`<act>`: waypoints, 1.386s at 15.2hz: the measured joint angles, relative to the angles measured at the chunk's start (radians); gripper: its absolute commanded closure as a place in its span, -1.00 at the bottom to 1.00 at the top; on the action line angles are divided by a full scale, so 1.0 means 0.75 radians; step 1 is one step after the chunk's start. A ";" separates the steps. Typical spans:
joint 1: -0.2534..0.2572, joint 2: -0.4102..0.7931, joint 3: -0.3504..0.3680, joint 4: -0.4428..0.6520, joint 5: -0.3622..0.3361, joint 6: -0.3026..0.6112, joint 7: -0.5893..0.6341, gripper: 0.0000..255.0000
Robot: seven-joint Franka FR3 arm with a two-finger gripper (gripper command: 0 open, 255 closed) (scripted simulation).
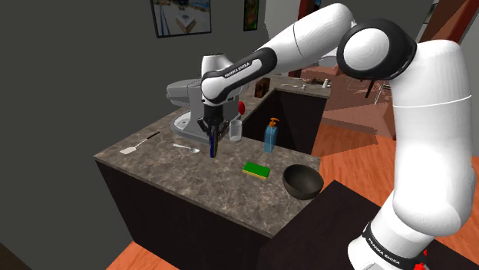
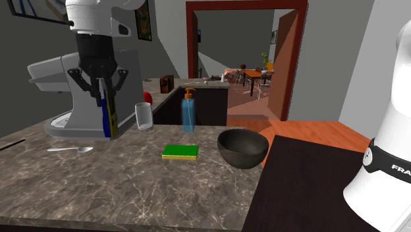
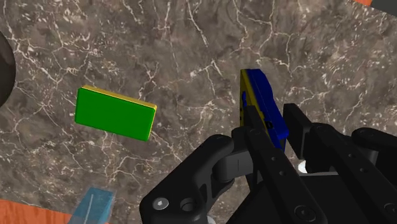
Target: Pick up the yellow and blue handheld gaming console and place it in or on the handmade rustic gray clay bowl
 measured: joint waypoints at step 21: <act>-0.244 -0.887 -0.102 -1.037 0.254 0.158 -0.465 1.00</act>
